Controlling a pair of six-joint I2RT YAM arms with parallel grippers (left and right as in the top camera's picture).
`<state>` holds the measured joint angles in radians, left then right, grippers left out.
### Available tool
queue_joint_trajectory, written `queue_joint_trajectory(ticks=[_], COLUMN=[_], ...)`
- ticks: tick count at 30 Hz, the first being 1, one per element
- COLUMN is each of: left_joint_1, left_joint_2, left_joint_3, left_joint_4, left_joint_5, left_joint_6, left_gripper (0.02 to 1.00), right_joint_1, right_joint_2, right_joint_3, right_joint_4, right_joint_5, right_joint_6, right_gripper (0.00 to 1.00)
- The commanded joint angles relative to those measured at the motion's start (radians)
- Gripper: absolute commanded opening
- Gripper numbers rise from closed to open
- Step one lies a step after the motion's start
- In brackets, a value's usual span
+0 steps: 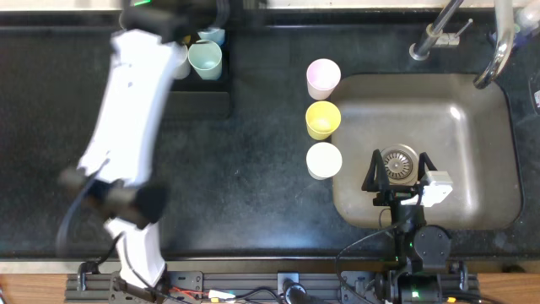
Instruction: Store Cups
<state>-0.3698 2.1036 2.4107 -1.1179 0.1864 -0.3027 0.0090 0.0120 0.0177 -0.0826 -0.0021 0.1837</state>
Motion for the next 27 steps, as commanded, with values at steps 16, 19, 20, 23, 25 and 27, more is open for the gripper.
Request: queue_joint_trajectory(ticks=[16, 19, 20, 23, 25, 27], left_joint_1=[-0.167, -0.176, -0.176, -0.175, -0.176, -0.177], left_joint_2=[0.352, 0.369, 0.374, 0.391, 0.401, 0.409], left_joint_3=[0.213, 0.213, 0.213, 0.213, 0.213, 0.213], left_joint_4=[-0.095, -0.097, -0.097, -0.118, -0.127, -0.127], left_joint_5=[-0.076, -0.076, -0.075, -0.07, -0.055, -0.045], left_joint_6=[-0.335, -0.351, -0.354, -0.354, -0.354, -0.358], left_gripper=[1.0, 1.0, 1.0, 1.0, 1.0, 1.0], right_joint_1=[0.004, 0.004, 0.004, 0.004, 0.004, 0.004], right_joint_2=[-0.007, -0.007, -0.007, -0.007, -0.007, -0.007], right_joint_3=[-0.013, -0.013, -0.013, -0.013, -0.013, -0.013], right_joint_4=[0.005, 0.005, 0.005, 0.005, 0.005, 0.005], right_joint_5=[-0.001, -0.001, -0.001, -0.001, -0.001, -0.001], right_joint_6=[0.003, 0.003, 0.003, 0.003, 0.003, 0.003], right_gripper=[0.996, 0.993, 0.996, 0.998, 0.998, 0.996])
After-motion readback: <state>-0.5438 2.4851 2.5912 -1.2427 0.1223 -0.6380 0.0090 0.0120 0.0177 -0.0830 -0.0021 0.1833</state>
